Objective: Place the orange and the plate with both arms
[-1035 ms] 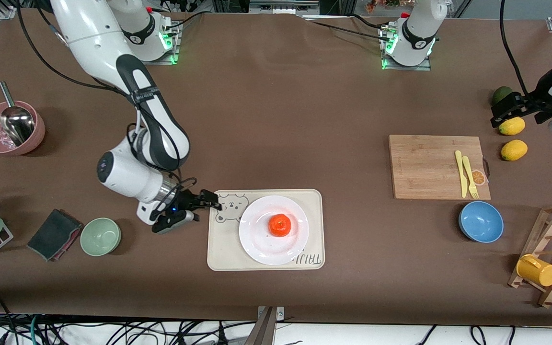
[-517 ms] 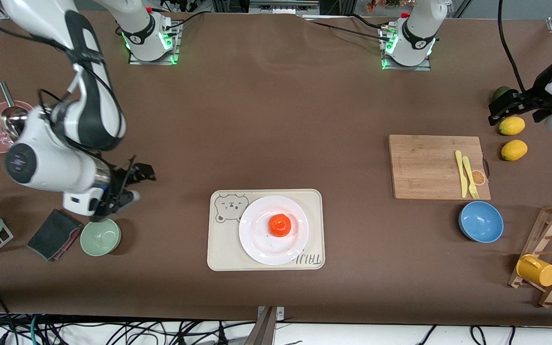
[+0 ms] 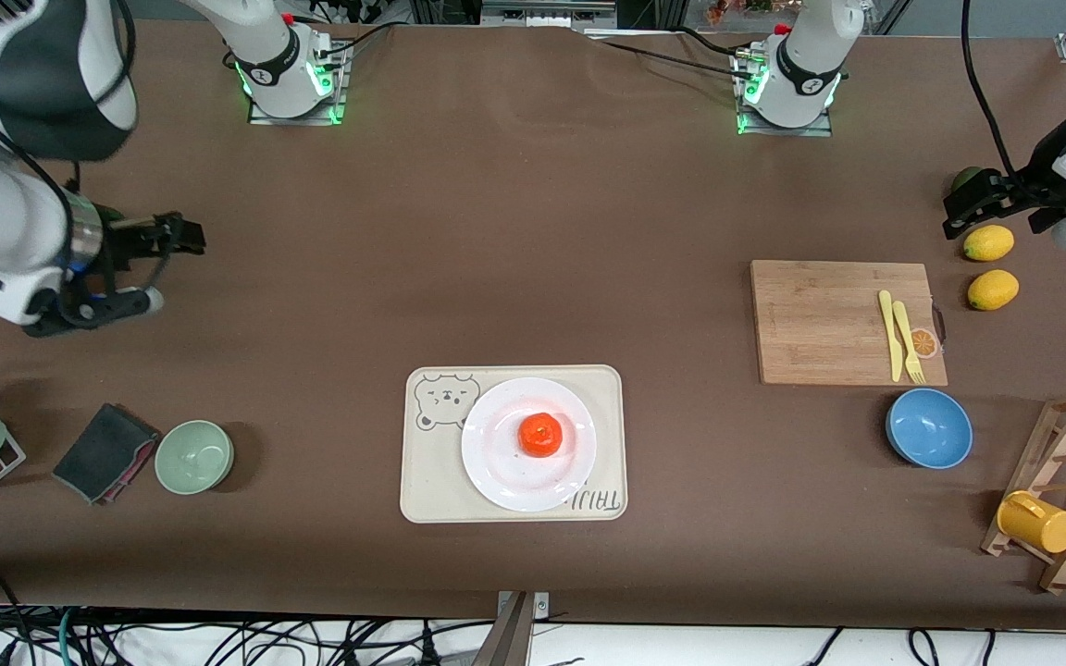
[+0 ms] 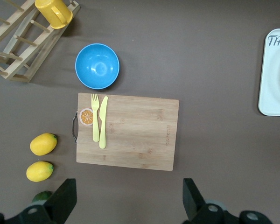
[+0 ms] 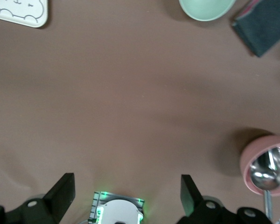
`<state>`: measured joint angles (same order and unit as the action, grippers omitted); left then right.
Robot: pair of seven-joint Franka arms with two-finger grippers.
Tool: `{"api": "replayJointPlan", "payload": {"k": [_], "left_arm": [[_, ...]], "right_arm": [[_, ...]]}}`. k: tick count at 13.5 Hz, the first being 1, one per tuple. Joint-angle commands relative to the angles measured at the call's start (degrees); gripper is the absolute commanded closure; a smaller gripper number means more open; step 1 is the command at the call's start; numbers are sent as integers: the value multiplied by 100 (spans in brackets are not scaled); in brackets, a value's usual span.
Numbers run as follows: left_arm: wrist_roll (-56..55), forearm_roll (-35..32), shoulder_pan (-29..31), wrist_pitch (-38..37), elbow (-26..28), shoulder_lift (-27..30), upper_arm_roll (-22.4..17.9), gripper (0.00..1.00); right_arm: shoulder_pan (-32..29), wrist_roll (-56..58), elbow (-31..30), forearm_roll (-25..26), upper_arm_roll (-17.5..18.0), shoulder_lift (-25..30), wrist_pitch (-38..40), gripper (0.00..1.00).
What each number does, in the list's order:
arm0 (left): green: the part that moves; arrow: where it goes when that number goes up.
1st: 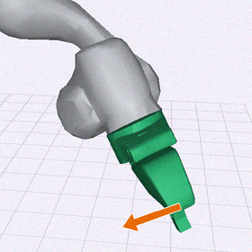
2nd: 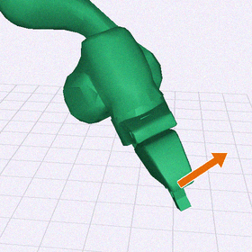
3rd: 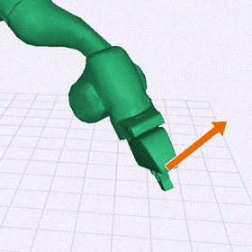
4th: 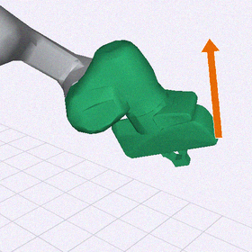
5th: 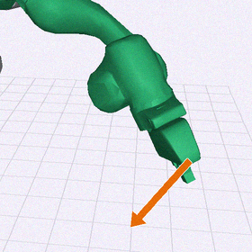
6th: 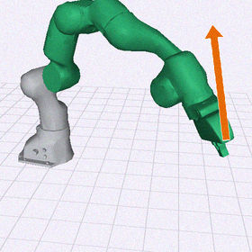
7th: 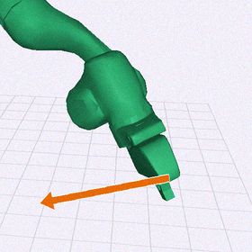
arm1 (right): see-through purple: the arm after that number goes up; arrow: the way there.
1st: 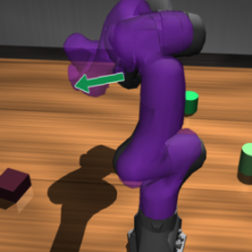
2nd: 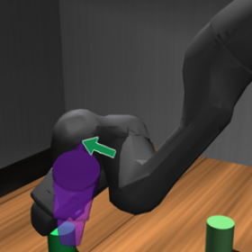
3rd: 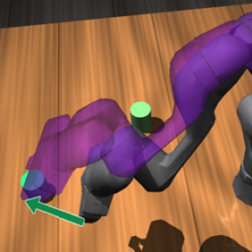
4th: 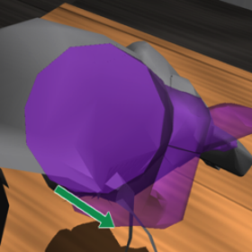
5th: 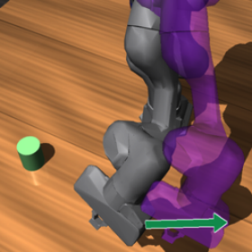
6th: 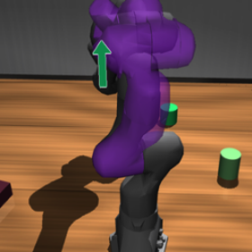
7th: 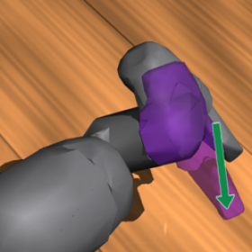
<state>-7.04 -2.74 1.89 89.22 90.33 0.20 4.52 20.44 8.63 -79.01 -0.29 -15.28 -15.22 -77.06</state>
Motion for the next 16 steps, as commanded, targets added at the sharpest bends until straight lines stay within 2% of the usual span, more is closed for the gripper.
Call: {"api": "replayJointPlan", "payload": {"k": [1,3,6,8,10,16], "left_arm": [[-7,-34,-13,-18,134,147,5,0],[-7,-34,-22,-18,134,147,5,0],[-7,-34,-22,-18,134,147,5,0],[-7,-34,-22,-18,134,147,5,0],[-7,-34,-22,-18,134,147,-3,0],[-7,-34,-22,-27,134,147,-12,0]], "right_arm": [[-266,-134,-402,240,313,386,-219,0],[-1301,146,-850,188,988,773,-711,0],[-1673,52,-1272,162,1158,1380,-1318,0],[-2138,-114,-1791,100,1622,1784,-1478,0],[-2176,-545,-1899,91,1712,1891,-1514,0],[-2079,-520,-1846,100,1695,1812,-1452,0]]}}
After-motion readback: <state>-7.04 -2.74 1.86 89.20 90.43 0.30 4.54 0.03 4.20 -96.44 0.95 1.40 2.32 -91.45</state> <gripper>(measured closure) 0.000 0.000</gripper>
